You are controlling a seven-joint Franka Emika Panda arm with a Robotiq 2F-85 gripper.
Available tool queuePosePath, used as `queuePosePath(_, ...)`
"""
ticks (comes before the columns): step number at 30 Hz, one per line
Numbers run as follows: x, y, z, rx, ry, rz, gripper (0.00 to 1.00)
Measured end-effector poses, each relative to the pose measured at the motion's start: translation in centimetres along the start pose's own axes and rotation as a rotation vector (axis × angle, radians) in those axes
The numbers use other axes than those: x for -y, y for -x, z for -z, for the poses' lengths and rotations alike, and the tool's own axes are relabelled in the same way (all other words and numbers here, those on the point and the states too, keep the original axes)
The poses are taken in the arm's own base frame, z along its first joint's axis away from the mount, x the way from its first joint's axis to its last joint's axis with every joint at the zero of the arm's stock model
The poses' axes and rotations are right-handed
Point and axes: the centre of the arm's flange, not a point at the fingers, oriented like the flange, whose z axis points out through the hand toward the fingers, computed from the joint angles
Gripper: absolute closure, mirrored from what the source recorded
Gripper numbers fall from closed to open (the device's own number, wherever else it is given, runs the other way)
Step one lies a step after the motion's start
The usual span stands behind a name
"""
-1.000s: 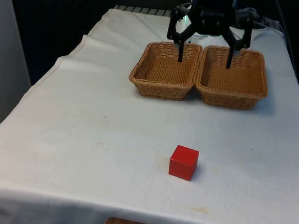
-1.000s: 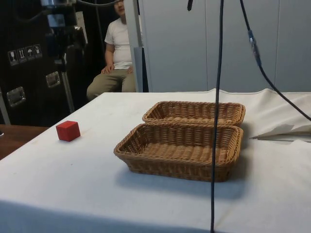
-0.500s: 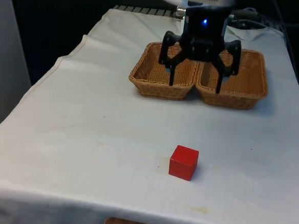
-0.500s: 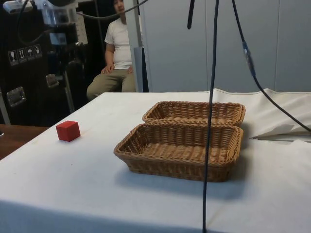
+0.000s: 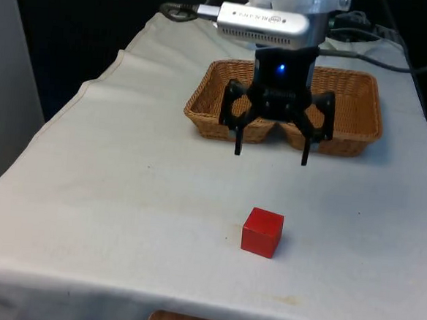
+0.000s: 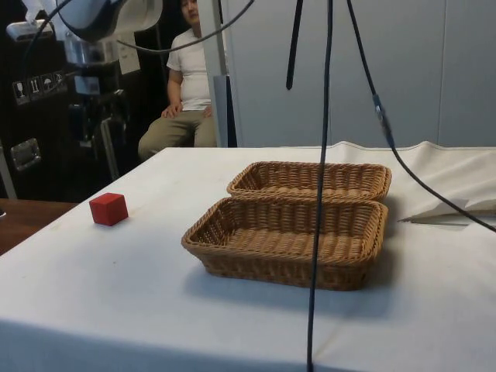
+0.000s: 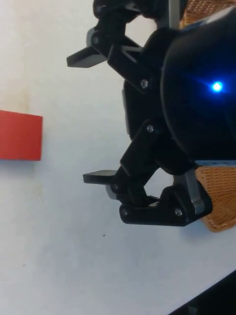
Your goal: Pick up the red cube and place it into the right basket.
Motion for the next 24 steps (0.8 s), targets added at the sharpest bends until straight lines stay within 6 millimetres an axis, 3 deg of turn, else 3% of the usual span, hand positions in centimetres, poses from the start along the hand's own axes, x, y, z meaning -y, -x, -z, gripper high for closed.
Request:
queuePosePath(17, 0.6, -1.4, -2.9, -0.032, -0.037, -0.013, 0.00)
queuePosePath(24, 0.8, -1.4, -5.1, -0.045, -0.062, -0.035, 0.00)
